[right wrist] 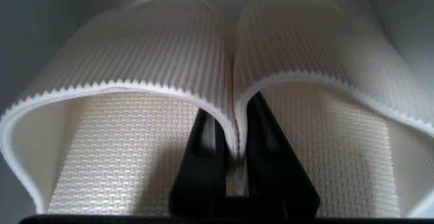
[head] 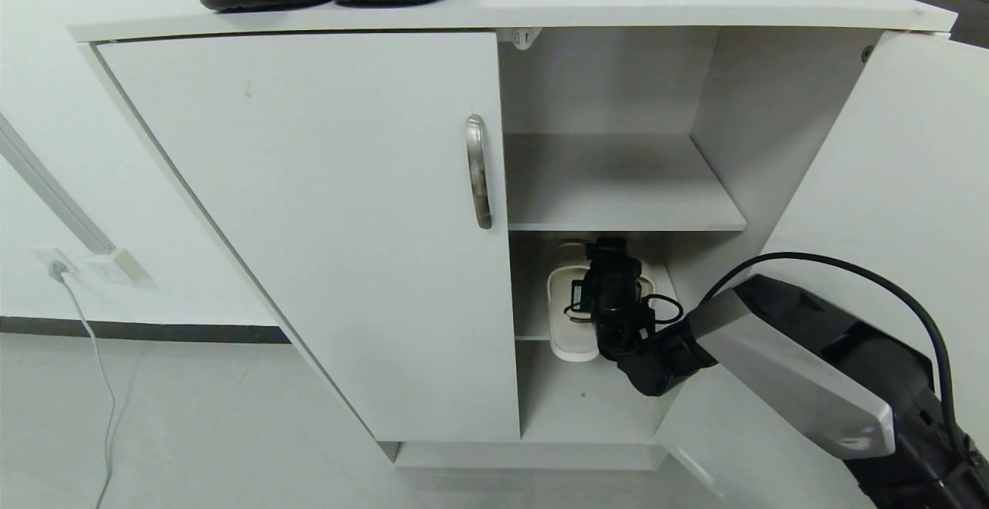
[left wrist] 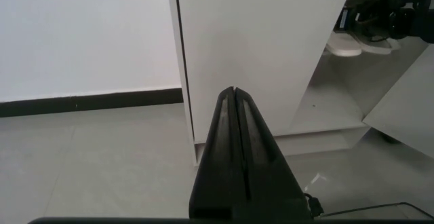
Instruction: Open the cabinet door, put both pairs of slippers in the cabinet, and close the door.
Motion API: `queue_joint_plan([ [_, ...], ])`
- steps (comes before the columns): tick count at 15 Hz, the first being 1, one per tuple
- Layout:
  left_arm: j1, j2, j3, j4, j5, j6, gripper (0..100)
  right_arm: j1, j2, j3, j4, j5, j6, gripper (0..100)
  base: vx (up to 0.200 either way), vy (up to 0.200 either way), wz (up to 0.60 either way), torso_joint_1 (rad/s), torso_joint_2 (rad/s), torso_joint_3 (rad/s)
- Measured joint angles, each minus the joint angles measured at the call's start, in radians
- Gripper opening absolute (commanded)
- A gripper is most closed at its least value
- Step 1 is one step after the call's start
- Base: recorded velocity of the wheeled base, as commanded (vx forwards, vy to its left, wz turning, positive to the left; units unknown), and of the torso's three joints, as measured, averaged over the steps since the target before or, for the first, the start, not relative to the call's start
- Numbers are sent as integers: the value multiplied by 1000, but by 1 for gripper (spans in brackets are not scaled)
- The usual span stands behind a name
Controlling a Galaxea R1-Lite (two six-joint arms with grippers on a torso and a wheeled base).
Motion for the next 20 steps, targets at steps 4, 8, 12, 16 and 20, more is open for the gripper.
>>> queue_joint_plan([
  [4, 0, 0, 0, 0, 0, 0, 0, -3, 9, -11, 8, 0, -1, 100, 0, 0, 0, 0, 0, 0],
  [8, 0, 0, 0, 0, 0, 0, 0, 9, -23, 81, -24, 1, -2, 100, 0, 0, 0, 0, 0, 0],
  [12, 0, 0, 0, 0, 0, 0, 0, 31, -107, 247, -111, 1, -1, 100, 0, 0, 0, 0, 0, 0],
  [16, 0, 0, 0, 0, 0, 0, 0, 77, -226, 496, -210, 0, 1, 100, 0, 0, 0, 0, 0, 0],
  [20, 0, 0, 0, 0, 0, 1, 0, 156, -393, 792, -308, 0, 7, 100, 0, 0, 0, 0, 0, 0],
])
